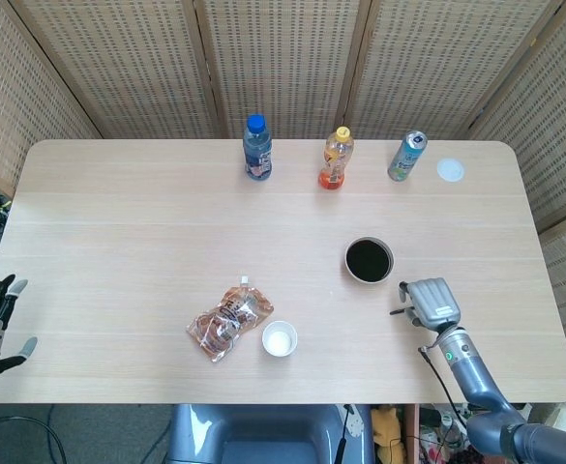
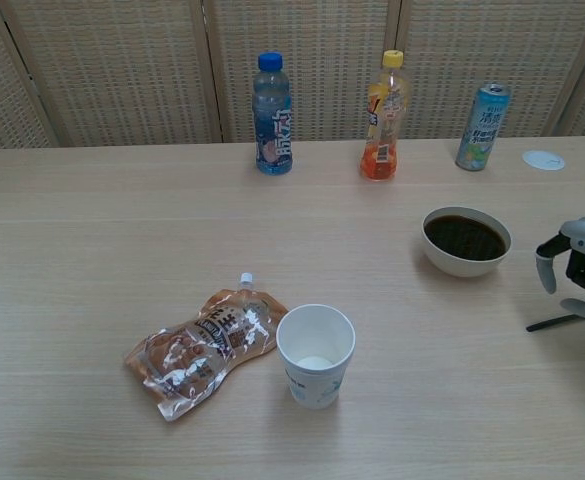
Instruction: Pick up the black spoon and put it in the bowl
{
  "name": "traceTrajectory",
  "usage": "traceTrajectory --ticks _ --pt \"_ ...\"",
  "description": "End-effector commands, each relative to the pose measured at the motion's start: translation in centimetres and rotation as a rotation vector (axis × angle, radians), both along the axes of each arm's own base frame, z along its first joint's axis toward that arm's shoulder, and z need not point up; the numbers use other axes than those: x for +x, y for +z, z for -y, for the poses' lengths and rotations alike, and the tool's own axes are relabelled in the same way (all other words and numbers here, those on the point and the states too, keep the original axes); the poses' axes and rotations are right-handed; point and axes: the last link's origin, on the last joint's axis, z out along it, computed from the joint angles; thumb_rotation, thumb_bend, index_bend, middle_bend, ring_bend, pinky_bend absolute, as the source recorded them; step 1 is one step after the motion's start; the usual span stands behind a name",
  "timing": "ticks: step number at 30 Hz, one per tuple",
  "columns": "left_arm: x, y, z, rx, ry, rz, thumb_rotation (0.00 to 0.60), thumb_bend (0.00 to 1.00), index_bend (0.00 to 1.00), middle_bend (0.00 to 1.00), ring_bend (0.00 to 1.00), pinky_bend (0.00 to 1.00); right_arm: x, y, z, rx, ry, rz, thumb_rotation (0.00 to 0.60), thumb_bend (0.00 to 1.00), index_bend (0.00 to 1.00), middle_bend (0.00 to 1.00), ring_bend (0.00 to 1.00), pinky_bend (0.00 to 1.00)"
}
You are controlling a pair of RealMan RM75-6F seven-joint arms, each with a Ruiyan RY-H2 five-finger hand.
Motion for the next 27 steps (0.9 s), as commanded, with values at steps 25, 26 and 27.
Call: traceTrajectory --ticks 25,26,27 --pt "-0.2 -0.1 -0.3 -0.011 0.006 -0.002 0.6 0.32 0.0 0.0 0.0 0.0 0.4 -3.4 0.2 0.069 0.044 -0.15 0.6 0.52 0.55 0.97 0.99 1.0" --pt "-0.2 -0.1 -0.2 -0.011 0.006 -0.002 0.6 0.32 0.0 0.0 0.0 0.0 0.3 -3.4 0.3 0.07 0.043 -0.151 0.6 0.52 0.55 0.97 0.99 1.0" --pt "-0.2 -0.1 -0.2 -0.012 0.007 -0.002 0.6 0.32 0.0 0.0 0.0 0.0 0.3 -3.5 0.3 0.07 0.041 -0.153 0.6 0.52 0.55 0.97 0.99 1.0"
